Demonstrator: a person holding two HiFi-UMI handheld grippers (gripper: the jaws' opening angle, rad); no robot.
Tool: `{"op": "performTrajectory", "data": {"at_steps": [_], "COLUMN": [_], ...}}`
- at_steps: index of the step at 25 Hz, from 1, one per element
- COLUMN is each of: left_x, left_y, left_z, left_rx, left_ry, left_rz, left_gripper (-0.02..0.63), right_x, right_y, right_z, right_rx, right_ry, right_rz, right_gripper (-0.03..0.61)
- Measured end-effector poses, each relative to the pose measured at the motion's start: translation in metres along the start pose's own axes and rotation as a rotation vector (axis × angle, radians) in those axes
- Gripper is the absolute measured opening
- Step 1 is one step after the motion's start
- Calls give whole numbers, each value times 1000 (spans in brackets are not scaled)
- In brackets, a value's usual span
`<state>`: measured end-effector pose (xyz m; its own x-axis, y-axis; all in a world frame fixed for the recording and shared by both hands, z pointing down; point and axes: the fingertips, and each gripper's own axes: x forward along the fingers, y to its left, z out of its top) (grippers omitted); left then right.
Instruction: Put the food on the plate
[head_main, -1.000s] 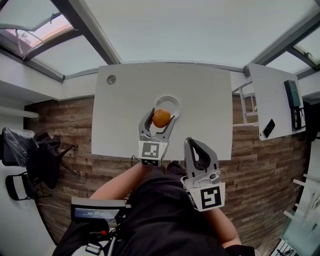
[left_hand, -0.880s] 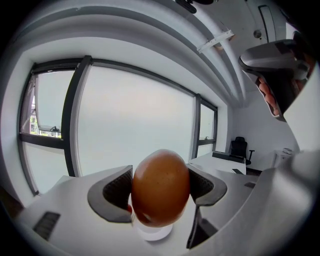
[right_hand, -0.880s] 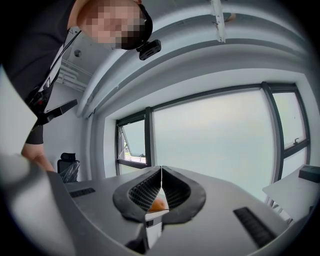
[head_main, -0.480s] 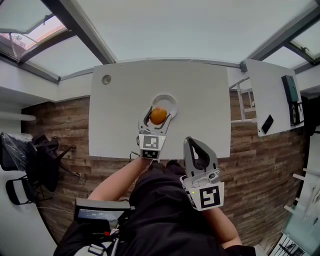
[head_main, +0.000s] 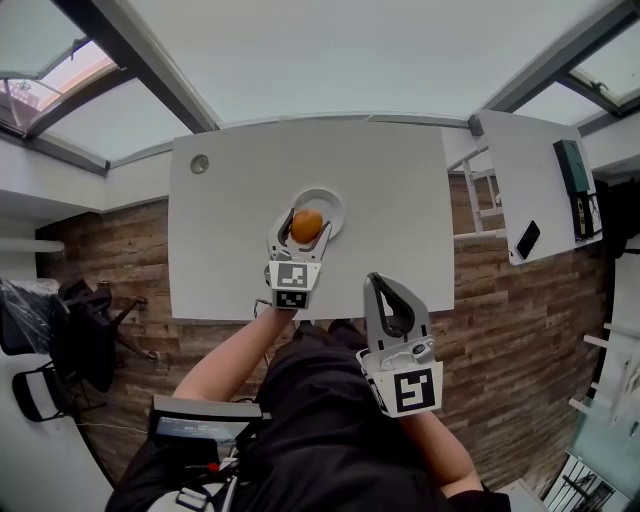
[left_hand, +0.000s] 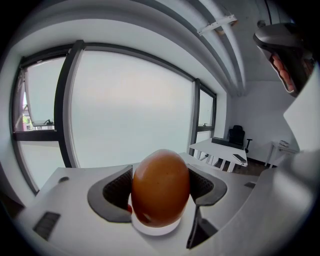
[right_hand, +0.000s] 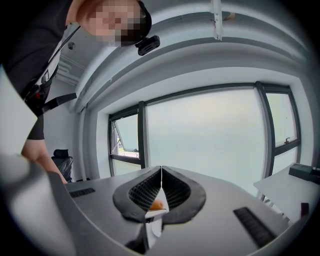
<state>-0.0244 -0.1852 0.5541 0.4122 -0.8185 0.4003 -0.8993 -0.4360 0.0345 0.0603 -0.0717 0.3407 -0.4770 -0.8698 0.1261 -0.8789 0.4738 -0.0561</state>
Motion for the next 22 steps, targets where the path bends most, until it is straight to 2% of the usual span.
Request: {"op": "performTrajectory", "data": {"at_steps": [9,22], "left_x": [9,30], "left_y": [1,8], "left_z": [-20,-38], "left_rx": [33,24], "left_ry": [50,89], "left_rz": [-27,-11], "left_gripper": [316,316], "right_x": [0,2], "right_y": [-3,-16], "right_z": [-5,-10], "right_rx": [-1,5], "right_ry": [23,32], "right_rz": [-4,-24], "right_gripper": [8,8]}}
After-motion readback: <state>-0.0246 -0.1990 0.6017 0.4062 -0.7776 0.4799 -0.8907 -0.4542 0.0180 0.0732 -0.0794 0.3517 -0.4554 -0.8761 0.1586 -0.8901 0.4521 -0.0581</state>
